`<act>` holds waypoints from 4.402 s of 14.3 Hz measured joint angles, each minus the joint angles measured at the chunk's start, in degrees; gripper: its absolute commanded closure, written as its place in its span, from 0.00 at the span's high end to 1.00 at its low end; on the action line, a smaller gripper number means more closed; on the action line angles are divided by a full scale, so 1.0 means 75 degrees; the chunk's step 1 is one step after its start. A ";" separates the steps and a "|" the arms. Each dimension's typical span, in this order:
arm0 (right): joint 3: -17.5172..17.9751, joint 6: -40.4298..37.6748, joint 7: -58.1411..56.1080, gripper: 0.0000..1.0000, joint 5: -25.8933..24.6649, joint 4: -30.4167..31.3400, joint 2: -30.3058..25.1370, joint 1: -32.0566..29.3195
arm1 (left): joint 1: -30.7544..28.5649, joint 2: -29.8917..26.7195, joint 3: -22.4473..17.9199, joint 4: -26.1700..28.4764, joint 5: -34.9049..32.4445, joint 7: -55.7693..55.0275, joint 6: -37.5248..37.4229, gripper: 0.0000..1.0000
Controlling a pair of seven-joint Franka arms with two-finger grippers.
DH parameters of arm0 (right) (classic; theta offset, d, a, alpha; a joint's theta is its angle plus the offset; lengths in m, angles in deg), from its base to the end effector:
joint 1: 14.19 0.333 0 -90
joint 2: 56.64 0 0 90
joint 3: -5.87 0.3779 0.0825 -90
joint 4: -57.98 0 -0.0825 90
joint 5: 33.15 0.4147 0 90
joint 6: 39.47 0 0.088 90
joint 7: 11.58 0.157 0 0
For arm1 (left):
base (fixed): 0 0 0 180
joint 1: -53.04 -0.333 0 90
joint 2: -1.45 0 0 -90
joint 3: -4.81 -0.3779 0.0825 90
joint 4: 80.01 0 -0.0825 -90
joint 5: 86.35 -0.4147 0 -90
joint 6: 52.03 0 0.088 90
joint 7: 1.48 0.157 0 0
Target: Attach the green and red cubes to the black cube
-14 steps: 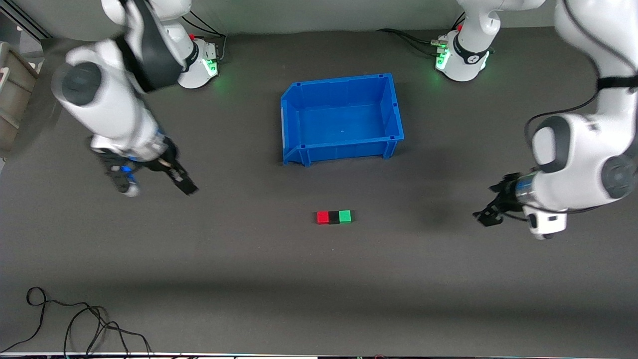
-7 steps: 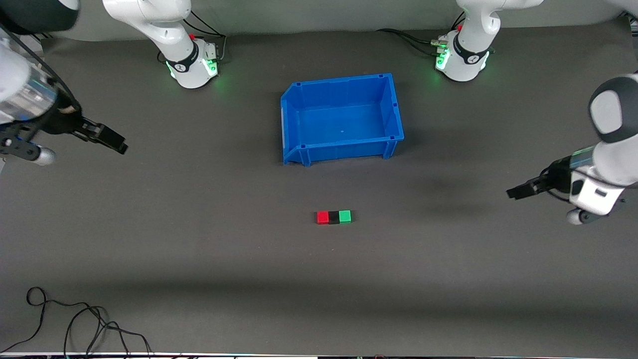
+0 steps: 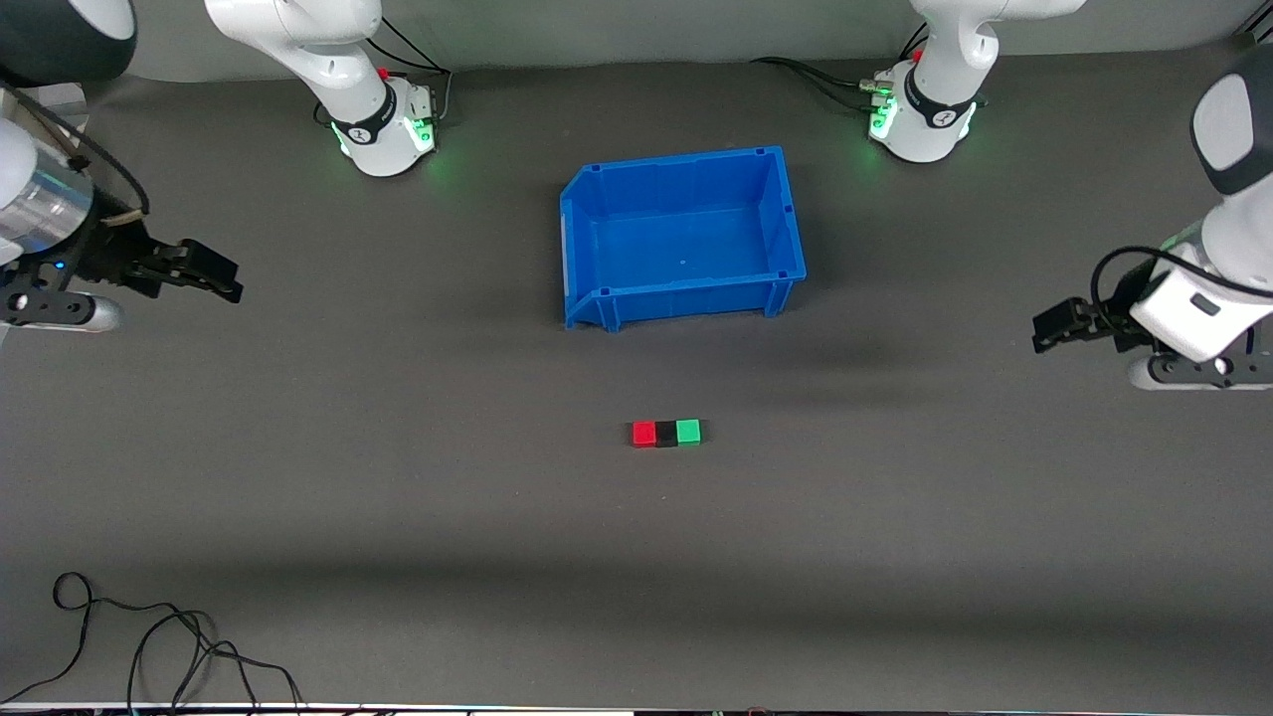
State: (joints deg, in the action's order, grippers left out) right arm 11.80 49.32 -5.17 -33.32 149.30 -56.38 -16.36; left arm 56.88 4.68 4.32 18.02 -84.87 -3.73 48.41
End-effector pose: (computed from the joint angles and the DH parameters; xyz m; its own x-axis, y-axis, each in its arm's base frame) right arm 0.5801 0.0375 0.6205 0.9978 -0.0464 -0.0481 -0.0460 -0.9989 0.0079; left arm 0.6110 -0.0395 0.5474 0.9998 -0.0145 -0.0153 -0.0142 -0.9996 0.0243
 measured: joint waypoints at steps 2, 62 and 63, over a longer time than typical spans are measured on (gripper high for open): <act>-0.0176 0.0014 -0.0465 1.00 0.0000 0.0000 0.0015 -0.0015 | 0.0028 -0.0047 0.0010 -0.0242 -0.0058 0.0022 -0.0258 1.00; -0.0440 0.2449 0.5252 1.00 0.1179 0.0785 0.1484 0.1427 | -0.0434 0.1943 -0.0183 -0.2211 0.1316 -0.4343 -0.1568 1.00; -0.0452 0.2562 0.5507 1.00 0.1204 0.0791 0.1637 0.1417 | -0.0588 0.1821 -0.0200 -0.2423 0.1196 -0.3688 -0.1916 1.00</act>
State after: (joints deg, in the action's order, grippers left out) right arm 8.41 68.54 36.13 -24.29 155.23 -44.10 -5.73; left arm 52.47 18.34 2.82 -0.15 -75.90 -31.39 34.04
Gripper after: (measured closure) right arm 0.000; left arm 0.000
